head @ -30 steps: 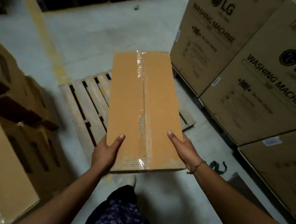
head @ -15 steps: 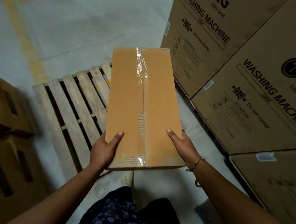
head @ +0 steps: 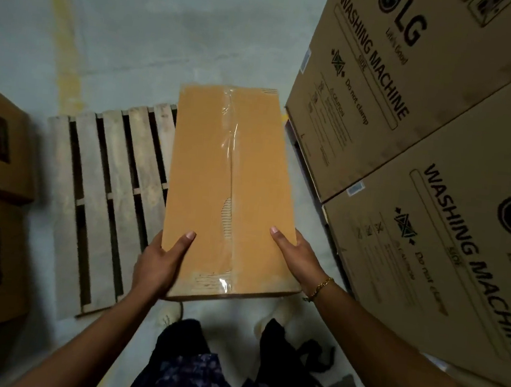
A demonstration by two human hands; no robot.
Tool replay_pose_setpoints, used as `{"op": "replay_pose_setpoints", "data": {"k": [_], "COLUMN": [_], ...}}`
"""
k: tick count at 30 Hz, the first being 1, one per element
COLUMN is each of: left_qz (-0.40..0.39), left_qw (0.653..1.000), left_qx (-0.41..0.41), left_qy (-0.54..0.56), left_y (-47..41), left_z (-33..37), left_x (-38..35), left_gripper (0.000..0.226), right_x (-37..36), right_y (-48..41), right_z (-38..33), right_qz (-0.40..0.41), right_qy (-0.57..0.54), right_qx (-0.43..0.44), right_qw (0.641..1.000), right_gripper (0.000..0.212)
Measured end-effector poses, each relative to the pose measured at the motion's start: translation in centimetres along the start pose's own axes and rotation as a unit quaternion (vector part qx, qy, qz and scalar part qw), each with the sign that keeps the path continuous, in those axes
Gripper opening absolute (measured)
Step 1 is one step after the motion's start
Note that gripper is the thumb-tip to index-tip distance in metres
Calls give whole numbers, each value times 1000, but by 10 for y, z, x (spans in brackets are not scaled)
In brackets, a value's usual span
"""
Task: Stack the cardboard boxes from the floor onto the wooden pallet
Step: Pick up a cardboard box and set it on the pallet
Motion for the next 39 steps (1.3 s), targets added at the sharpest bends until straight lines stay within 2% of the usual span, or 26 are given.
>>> {"op": "replay_pose_setpoints", "data": {"k": [9,13,15,17,19,25,29,39], "left_qz": [63,57,51,49,53,48,46,78], "left_qw": [994,993,993,993,994,995,995,989], "left_qx": [72,83,86,81,72,64,72,99], "left_qy": [46,55,64,69,69,66,61,76], "left_y": [0,-25,-41,-57,-72,-111,-139,-243], "left_z": [23,26,30,38,46,69,78,78], "left_x": [-56,-65,-70,-76,-81,-98,-119,-224], "left_gripper": [68,70,68,68,66,67,81,73], "right_x": [25,15,9,4,0,-6,-12,-49], "right_y": [-88,-113,-126,-138,-152,-194,-232,-391], "right_z": [-37,-53,-60,-68,-74,-89,-97,-107], "right_qz": [-63,-69,-68,-65,-56,-44,-47,-64], "right_qy": [86,105,104,96,93,86,86,107], "right_qx": [32,36,40,46,44,27,28,53], "right_qw": [994,991,992,992,993,995,995,991], "right_gripper": [76,99,89,69,61,62,64,61]}}
Point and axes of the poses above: each hand's wrist, its own y-axis away from the middle knuckle, its own x-axis out of the back of the hand, z = x × y, the point moved 8 cm from there along -y, towards the middle knuckle, and after that the axes turned 12 degrees about z, right-handed, at the moved point
